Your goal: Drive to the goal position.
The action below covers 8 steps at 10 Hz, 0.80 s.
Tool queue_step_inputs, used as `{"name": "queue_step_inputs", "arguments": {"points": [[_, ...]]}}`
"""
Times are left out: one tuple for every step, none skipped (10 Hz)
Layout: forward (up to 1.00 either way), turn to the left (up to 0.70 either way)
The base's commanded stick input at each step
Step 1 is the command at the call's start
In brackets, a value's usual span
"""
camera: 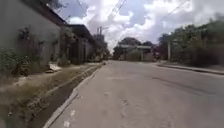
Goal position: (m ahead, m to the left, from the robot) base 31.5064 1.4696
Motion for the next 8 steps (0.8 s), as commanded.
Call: {"name": "queue_step_inputs", "arguments": {"points": [[1.0,0.0],[1.0,0.0],[1.0,0.0],[1.0,0.0],[1.0,0.0],[1.0,0.0],[1.0,0.0],[1.0,0.0]]}}
